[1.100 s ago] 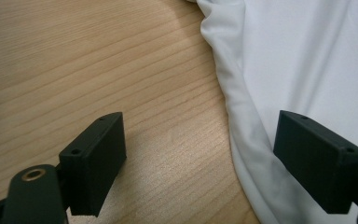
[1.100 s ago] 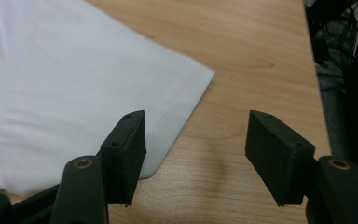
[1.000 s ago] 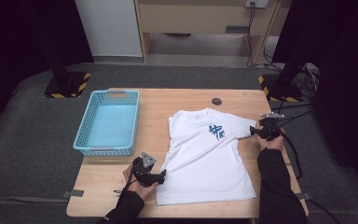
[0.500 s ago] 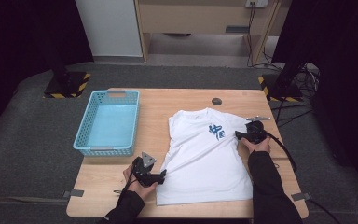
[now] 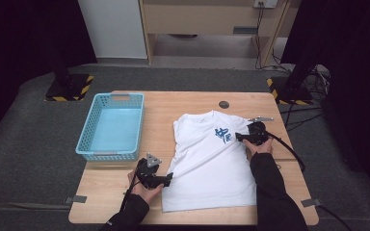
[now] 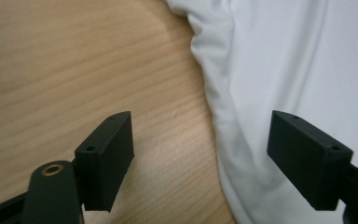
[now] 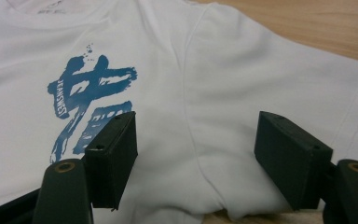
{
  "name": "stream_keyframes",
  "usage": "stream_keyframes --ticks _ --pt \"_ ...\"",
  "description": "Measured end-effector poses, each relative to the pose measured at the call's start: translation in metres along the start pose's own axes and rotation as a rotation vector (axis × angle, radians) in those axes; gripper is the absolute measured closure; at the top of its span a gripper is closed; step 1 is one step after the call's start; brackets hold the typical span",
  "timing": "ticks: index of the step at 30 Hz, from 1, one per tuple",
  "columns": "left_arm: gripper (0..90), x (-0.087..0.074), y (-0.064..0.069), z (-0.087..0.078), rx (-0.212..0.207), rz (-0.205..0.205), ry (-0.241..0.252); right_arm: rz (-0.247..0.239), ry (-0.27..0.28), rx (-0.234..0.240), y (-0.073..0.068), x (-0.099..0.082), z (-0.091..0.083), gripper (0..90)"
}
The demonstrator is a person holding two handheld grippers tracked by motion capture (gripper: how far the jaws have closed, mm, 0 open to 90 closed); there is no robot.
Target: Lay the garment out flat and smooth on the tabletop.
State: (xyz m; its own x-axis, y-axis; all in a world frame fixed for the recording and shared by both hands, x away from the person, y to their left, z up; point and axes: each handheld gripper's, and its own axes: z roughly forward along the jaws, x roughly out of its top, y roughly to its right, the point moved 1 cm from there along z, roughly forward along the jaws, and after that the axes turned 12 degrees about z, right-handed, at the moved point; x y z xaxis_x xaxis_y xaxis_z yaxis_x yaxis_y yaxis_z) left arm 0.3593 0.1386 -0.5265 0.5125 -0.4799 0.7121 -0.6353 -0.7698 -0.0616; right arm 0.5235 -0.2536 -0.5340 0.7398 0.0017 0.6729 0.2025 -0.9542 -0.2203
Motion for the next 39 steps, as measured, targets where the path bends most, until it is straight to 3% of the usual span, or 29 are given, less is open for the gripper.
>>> stream_keyframes --ticks 6,10,12,16,19,21,24,28,31,39 --pt "23.3 0.017 -0.006 0.0 0.009 -0.038 0.078 -0.049 -0.013 -0.042 0.001 -0.005 -0.002 30.4" --pt "24.2 0.036 -0.015 0.016 0.046 -0.058 0.108 -0.064 -0.017 -0.097 0.003 -0.006 -0.007 30.2" --pt "24.2 0.04 -0.018 0.021 0.057 -0.063 0.103 -0.067 -0.015 -0.097 0.003 -0.007 -0.008 30.1" --pt "24.5 0.056 -0.028 0.044 0.104 -0.08 0.078 -0.01 0.001 -0.012 0.001 -0.005 -0.02 26.8" --pt "24.6 0.068 -0.035 0.06 0.134 -0.087 0.068 -0.078 -0.008 0.012 -0.011 -0.006 -0.032 23.4" --pt "25.0 0.077 -0.041 0.072 0.158 -0.086 0.051 -0.136 -0.021 0.025 -0.021 -0.016 -0.04 23.0" --pt "25.7 0.087 -0.05 0.086 0.185 -0.106 0.049 -0.181 -0.028 0.072 -0.03 -0.035 -0.049 23.0" --pt "27.7 0.096 -0.058 0.101 0.209 -0.12 0.038 -0.208 -0.061 0.138 -0.036 -0.05 -0.054 21.7" --pt "27.8 0.099 -0.061 0.111 0.244 -0.078 0.008 -0.244 -0.089 0.145 -0.038 -0.058 -0.056 21.6" --pt "29.7 0.091 -0.071 0.122 0.265 -0.097 0.011 -0.3 -0.118 0.164 -0.043 -0.08 -0.064 22.2"
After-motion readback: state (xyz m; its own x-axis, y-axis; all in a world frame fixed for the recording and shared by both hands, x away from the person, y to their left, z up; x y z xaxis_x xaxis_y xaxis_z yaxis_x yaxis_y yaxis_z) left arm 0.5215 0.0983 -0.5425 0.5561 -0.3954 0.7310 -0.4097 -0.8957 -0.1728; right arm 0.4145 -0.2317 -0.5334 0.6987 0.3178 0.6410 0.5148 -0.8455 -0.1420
